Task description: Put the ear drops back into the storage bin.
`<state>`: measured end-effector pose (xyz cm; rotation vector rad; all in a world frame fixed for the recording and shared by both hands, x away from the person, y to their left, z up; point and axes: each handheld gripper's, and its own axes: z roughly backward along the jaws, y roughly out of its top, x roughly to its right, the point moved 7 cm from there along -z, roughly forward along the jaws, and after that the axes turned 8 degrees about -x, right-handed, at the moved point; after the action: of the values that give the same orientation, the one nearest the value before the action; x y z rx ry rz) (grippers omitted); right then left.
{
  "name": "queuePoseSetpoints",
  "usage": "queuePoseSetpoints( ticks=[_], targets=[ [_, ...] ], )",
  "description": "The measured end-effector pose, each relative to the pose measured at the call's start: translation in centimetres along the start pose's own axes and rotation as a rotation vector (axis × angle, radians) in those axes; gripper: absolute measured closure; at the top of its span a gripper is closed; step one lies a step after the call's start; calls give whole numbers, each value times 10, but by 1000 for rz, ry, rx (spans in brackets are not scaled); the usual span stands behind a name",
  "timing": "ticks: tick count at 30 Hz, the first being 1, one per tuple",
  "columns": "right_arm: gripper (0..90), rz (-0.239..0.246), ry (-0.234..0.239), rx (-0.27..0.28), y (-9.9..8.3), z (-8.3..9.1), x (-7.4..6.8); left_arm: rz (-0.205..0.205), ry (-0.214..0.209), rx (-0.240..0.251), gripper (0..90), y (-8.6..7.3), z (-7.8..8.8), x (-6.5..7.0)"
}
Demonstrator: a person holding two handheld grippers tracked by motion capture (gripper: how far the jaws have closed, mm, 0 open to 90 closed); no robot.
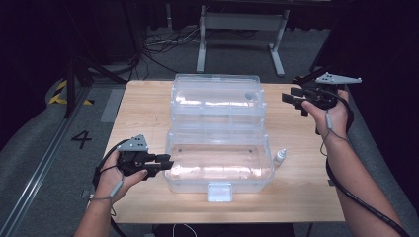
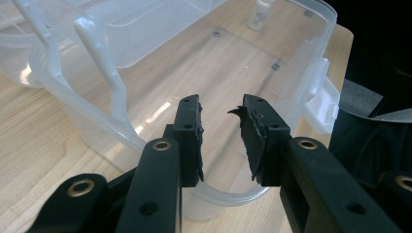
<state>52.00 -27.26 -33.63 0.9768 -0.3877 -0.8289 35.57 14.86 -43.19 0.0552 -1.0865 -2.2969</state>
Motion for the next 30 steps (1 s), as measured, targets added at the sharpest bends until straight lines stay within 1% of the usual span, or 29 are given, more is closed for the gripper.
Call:
queuePoseSetpoints(
  ticks=[2,5,7,8,10,14,18,23,24,27,30],
  targets=[
    [489,3,13,-9,-2,5,-3,-5,3,2,678,0,1,-1],
    [489,16,24,-31,-7,12,-8,1,0,4,665,0,3,0],
    [489,17,27,-37,-8,14,-9,0,-2,7,651,0,3,-1],
    [489,19,31,-44,-10,15,-11,6,-1,9,651,0,5,-1],
    [487,27,41,-59,-14,19,-15,7,16,7,651,-1,7,-4],
    [480,39,57,-77,-18,23,-20,5,16,9,647,0,9,-2],
    [479,48,82,-136,-27,27,-25,6,17,7,645,0,11,-2],
    [479,68,87,-209,-39,32,-28,17,19,13,650,-1,13,-3],
    [479,68,87,-209,-39,32,-28,19,20,13,650,-1,13,-3],
    [480,86,86,-249,-44,34,-28,22,23,11,650,-3,15,-4],
    [481,97,92,-273,-47,33,-28,33,25,12,650,-5,17,-5]
  ],
)
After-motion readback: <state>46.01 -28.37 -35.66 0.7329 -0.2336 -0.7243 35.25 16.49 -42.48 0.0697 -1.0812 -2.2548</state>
